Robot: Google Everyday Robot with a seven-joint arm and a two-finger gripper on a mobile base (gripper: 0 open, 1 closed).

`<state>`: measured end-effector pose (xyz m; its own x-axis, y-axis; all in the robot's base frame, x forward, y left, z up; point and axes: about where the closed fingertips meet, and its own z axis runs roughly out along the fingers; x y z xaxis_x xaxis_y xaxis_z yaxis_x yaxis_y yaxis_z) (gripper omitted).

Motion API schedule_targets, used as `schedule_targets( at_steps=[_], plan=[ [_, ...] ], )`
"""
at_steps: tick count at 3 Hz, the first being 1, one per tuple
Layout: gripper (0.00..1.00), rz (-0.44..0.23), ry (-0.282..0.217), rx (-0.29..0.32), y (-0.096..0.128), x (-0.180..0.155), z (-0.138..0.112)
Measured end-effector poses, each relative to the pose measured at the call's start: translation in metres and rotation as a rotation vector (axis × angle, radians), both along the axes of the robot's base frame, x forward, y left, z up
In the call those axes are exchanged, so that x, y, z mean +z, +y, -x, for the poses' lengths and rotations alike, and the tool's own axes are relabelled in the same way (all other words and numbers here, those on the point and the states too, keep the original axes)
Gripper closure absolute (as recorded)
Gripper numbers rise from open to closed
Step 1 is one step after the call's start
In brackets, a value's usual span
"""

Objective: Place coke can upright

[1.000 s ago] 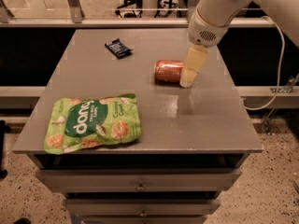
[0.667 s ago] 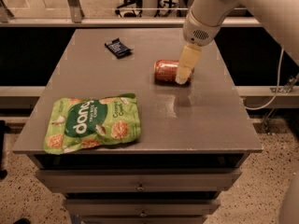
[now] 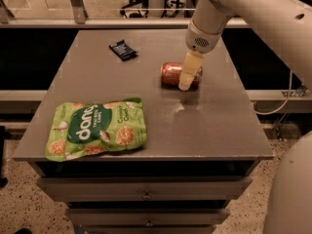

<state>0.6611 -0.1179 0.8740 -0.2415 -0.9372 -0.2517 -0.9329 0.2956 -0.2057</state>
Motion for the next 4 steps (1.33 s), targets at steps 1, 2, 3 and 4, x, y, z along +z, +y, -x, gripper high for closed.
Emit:
schedule_targets(
  at_steps=[1, 2, 3, 4],
  plan=[
    [0.00, 0.011, 0.012, -0.007, 0.009, -0.012, -0.003],
    [0.00, 0.024, 0.031, -0.015, 0.022, -0.027, -0.003],
    [0.03, 0.029, 0.042, -0.025, 0.033, -0.034, -0.003],
    [0.26, 0.032, 0.045, -0.035, 0.039, -0.036, -0.004]
  ],
)
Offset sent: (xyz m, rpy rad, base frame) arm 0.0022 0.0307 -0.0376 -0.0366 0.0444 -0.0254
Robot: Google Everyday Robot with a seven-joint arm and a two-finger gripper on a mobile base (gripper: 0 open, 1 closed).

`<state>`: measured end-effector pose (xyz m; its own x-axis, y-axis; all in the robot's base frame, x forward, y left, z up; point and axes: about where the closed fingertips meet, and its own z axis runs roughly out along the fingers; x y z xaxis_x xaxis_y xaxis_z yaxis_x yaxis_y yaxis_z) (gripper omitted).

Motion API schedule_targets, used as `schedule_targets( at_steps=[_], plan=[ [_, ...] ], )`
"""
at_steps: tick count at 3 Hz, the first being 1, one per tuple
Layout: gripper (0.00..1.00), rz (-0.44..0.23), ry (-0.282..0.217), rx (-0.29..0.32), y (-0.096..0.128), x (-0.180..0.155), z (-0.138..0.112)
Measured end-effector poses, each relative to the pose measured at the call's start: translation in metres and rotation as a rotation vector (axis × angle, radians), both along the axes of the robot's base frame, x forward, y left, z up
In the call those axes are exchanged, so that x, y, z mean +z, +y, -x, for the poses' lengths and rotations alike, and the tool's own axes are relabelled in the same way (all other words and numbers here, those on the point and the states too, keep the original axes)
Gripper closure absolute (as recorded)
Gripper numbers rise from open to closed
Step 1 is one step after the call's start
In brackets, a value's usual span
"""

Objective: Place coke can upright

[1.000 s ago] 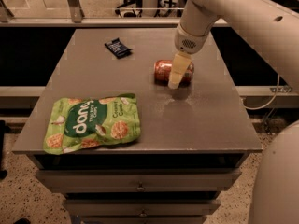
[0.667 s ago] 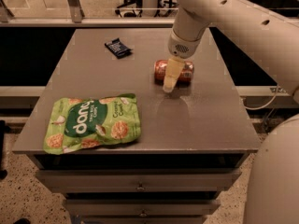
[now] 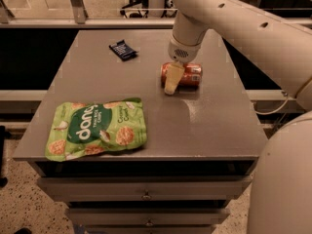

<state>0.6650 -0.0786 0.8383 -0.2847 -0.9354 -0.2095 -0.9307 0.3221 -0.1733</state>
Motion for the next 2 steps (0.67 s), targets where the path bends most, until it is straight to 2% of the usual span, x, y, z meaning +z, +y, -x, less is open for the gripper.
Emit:
schedule_targets(
  at_steps=[1, 2],
  plan=[
    [0.49, 0.004, -0.003, -0.010, 0.001, 0.003, -0.001],
    [0.73, -0.039, -0.023, -0.009, 0.004, 0.021, 0.000]
  ],
)
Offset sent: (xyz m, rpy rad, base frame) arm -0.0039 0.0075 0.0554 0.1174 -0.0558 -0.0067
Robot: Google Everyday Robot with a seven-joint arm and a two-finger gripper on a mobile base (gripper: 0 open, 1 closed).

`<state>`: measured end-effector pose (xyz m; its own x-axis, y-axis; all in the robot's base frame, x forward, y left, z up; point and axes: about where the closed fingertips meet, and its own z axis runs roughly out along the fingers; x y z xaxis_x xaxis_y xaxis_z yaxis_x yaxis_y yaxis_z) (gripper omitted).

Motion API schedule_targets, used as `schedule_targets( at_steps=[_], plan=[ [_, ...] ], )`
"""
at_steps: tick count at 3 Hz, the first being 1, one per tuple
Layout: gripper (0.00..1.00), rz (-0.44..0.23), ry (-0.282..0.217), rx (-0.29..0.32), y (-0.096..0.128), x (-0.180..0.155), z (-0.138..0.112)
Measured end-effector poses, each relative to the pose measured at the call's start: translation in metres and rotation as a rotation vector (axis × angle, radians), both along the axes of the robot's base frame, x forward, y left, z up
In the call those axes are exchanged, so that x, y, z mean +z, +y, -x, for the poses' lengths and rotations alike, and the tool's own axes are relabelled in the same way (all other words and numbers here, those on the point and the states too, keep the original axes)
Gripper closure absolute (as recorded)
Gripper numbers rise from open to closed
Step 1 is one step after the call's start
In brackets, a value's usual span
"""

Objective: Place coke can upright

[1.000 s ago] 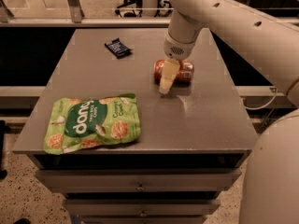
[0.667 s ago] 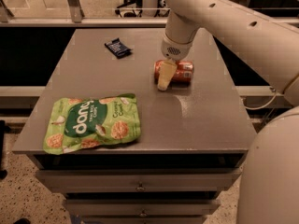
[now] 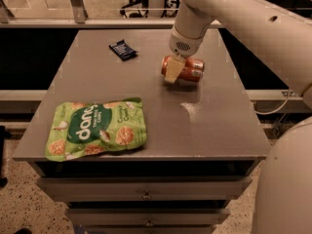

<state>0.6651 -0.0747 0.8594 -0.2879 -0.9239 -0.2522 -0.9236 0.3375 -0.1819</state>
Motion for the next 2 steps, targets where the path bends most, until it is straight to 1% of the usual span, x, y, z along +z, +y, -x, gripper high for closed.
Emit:
schedule_targets(
  at_steps=[1, 2],
  plan=[
    [1.00, -0.175, -0.054, 0.045, 0.003, 0.047, 0.007],
    [1.00, -0.378, -0.091, 0.118, -0.005, 0.077, 0.012]
  ],
)
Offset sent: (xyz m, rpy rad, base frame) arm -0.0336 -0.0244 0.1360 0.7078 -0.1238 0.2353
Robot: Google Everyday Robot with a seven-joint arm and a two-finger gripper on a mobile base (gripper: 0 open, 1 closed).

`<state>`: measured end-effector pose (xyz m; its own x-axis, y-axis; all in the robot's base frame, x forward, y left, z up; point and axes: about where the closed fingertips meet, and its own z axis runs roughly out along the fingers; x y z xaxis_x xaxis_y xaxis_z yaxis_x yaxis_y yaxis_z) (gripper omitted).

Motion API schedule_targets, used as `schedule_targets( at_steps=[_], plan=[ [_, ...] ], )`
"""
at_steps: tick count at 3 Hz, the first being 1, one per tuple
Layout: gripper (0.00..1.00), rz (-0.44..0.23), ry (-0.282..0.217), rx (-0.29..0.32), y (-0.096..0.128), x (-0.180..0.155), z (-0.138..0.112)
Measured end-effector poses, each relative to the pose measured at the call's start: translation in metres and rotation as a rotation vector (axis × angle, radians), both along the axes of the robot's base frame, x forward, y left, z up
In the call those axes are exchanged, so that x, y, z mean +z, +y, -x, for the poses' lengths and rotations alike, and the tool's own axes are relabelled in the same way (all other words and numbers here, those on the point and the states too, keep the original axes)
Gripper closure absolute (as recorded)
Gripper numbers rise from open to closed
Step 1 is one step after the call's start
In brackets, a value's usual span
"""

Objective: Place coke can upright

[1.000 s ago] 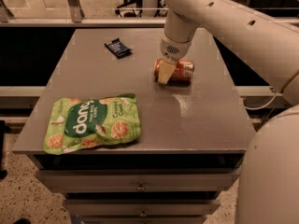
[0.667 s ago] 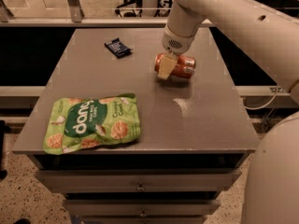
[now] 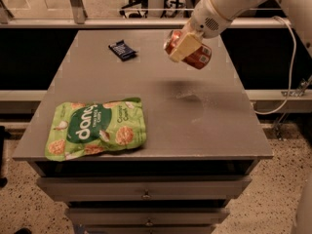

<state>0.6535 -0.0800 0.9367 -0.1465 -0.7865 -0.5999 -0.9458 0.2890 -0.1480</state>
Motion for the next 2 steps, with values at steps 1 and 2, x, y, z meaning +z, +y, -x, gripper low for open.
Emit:
schedule_targets(
  at_steps=[1, 2],
  plan=[
    [1.00, -0.293, -0.028, 0.111, -0.021, 0.016, 0.011],
    [1.00, -0.473, -0.020, 0.149, -0.038, 0.017, 0.020]
  ],
)
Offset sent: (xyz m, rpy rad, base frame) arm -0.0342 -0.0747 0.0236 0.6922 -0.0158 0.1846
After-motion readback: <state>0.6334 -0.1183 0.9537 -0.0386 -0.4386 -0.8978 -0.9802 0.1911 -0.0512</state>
